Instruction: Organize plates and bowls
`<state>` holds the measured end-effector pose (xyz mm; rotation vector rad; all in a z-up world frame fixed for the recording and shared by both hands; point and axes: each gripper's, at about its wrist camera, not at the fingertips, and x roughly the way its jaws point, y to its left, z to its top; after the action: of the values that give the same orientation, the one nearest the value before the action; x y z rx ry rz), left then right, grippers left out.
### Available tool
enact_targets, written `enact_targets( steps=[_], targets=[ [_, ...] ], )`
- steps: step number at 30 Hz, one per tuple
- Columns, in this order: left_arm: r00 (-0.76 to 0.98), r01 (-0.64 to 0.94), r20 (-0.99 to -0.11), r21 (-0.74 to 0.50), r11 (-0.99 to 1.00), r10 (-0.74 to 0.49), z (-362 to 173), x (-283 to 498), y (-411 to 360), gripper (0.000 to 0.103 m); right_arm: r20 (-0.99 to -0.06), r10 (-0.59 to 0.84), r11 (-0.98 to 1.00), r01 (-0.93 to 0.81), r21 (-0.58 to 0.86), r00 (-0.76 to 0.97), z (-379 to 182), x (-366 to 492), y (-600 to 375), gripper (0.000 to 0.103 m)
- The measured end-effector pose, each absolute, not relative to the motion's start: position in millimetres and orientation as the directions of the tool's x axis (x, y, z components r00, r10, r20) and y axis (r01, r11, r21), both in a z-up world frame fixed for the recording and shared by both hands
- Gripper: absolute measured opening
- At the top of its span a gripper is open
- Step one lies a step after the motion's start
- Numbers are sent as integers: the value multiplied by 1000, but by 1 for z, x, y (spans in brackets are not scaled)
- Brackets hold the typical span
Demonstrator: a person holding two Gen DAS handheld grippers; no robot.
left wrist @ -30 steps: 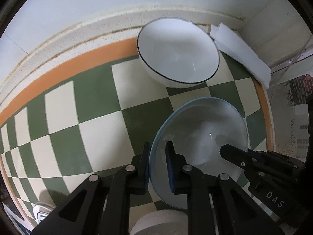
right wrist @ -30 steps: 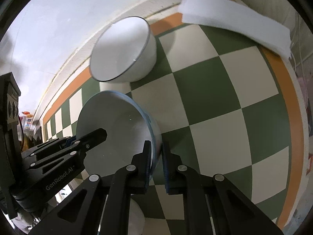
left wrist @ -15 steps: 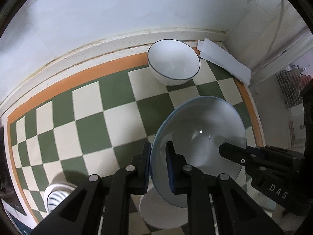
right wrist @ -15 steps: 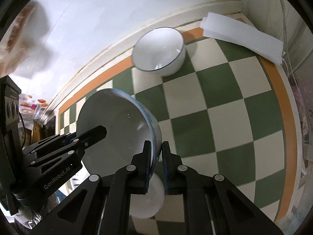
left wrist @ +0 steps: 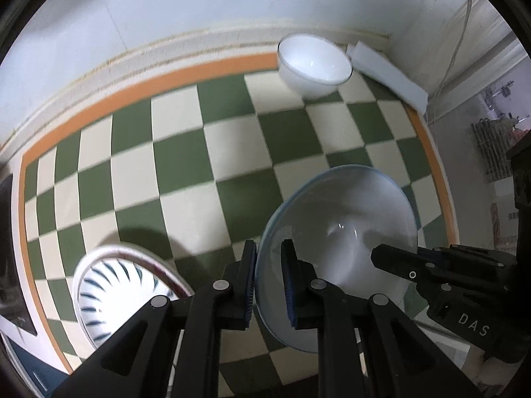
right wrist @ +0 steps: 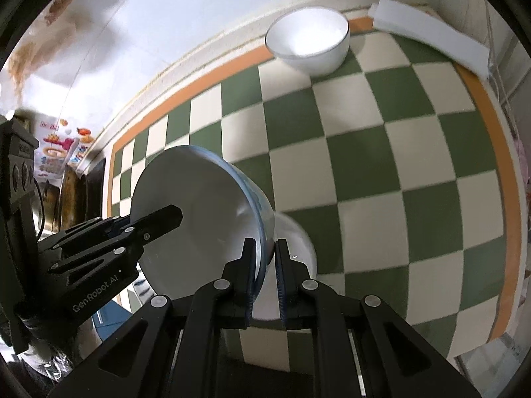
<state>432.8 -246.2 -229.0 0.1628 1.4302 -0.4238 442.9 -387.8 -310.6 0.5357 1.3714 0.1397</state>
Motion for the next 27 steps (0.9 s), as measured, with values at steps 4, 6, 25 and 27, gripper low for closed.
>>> enact_targets(
  steps=[4, 6, 25, 27],
  targets=[
    [52, 374, -984, -139, 917, -170, -242, 425, -244, 13, -900, 401, 875, 217, 432, 172, -328, 435, -382, 13],
    [41, 382, -987, -128, 915, -156, -249, 422, -246, 13, -903, 399, 877, 222, 427, 161, -334, 433, -381, 13],
    [-35, 429, -997, -82, 900, -74, -286, 420, -259, 13, -921, 379, 877, 283, 389, 91, -363, 429, -386, 14],
    [-43, 427, -997, -79, 901, -67, -289, 420, -258, 13, -920, 381, 875, 286, 390, 89, -364, 430, -386, 15]
  ],
)
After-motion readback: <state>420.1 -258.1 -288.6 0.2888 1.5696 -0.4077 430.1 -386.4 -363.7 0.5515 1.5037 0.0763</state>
